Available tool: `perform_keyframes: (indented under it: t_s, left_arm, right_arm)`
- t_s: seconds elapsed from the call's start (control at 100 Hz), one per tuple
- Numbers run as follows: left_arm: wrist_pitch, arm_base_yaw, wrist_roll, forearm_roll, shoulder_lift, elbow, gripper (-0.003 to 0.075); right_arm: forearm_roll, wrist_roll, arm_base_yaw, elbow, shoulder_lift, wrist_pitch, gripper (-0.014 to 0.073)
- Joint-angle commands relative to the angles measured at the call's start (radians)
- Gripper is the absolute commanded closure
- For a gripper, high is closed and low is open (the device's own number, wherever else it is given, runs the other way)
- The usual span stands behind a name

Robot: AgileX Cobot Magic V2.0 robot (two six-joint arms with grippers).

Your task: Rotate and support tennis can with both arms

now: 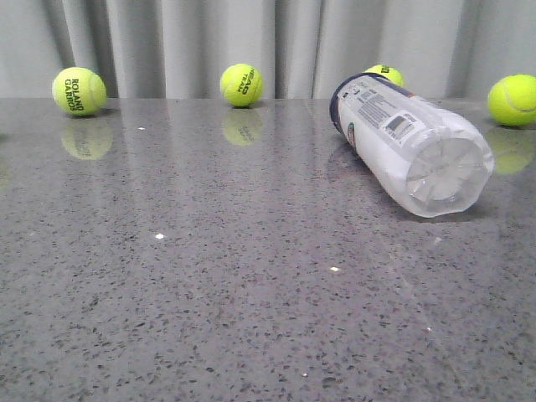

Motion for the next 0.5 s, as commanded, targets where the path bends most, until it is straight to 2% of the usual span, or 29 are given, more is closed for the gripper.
perform_keyframes:
  t_s: [0.0,0.19,0.3,0.39,0.49]
  left_arm:
    - [-0.076,0.003,-0.01,-0.003,-0.034,0.043,0.074]
    - [-0.076,0.003,-0.01,-0.003,-0.034,0.043,0.074]
    - [-0.076,0.003,-0.01,-0.003,-0.034,0.043,0.074]
    - [-0.076,0.003,-0.01,-0.003,-0.034,0.043,0.074]
    - [-0.076,0.003,-0.01,-0.003,-0.034,0.043,0.074]
  right_arm:
    - [-0.001,-0.006,0.003,-0.125,0.111,0.001,0.0662]
    - [-0.001,-0.047,0.005,-0.362,0.335,0.208,0.0662]
    - [-0.001,-0.053,0.019,-0.466,0.447,0.268,0.0651]
    - [-0.001,-0.077,0.042,-0.521,0.523,0.299,0.0568]
    - [-0.001,-0.08,0.065,-0.561,0.604,0.332,0.0384]
